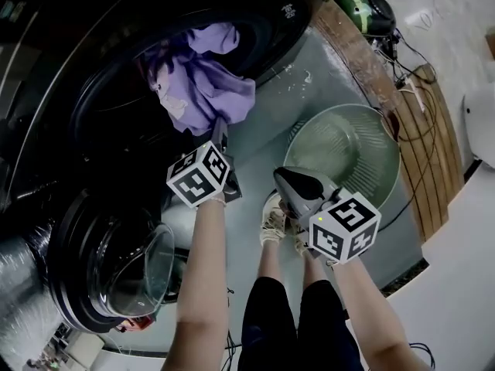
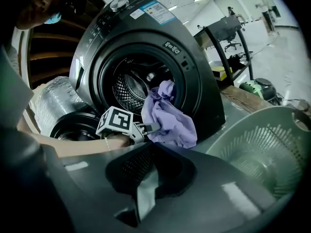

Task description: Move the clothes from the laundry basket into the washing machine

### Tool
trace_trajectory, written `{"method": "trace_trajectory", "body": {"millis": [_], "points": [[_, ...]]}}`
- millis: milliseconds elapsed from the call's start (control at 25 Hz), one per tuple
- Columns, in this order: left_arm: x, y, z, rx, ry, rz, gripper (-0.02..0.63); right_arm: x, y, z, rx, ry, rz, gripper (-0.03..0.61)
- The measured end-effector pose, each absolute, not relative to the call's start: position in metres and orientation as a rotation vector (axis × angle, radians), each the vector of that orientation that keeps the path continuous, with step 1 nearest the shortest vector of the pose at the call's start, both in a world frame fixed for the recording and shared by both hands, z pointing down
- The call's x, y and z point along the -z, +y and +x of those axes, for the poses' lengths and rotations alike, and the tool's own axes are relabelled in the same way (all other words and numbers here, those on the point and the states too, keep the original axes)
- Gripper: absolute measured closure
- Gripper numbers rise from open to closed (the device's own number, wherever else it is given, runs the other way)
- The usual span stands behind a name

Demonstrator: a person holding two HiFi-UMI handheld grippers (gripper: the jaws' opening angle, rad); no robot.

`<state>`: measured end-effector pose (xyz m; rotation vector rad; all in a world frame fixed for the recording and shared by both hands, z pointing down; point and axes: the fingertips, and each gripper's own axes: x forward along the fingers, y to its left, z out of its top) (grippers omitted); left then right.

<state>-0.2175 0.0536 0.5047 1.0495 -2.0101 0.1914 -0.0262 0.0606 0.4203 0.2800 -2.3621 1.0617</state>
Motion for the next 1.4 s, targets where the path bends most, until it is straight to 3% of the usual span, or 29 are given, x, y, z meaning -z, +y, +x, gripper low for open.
{"method": "trace_trajectory", "body": {"millis": [280,560,680,760,800,1040,1400], "points": [[-0.565,0.028,-0.210,-0.105,-1.869,1.073,0.227,-0.431,0.060,-0.053,-1.065,-2.367,0.237,0.546],[-0.567,-0.017,-0.218,0.003,-1.872,1.022,0.213,-0.435,0.050,-0.059,-1.071,-2.378,0.259,0.549],[-0.560,-0.014,-0.226,-0.002,-1.894,0.954,0.302,-0.437,0.047,-0.056,-1.070,-2.371,0.269,0.554],[-0.549,-0.010,-0.225,-0.032,-1.921,0.976,0.472,-0.437,0.046,-0.054,-1.071,-2.365,0.271,0.554],[-0.542,-0.009,-0.224,-0.037,-1.936,1.000,0.494,-0.436,0.046,-0.054,-1.071,-2.364,0.274,0.554],[-0.454,-0.016,-0.233,-0.046,-2.093,1.227,0.514,-0.417,0.033,-0.062,-1.068,-2.398,0.307,0.554],[-0.357,-0.058,-0.301,0.020,-2.348,1.380,0.520,-0.399,0.020,-0.089,-1.094,-2.442,0.328,0.554]]}}
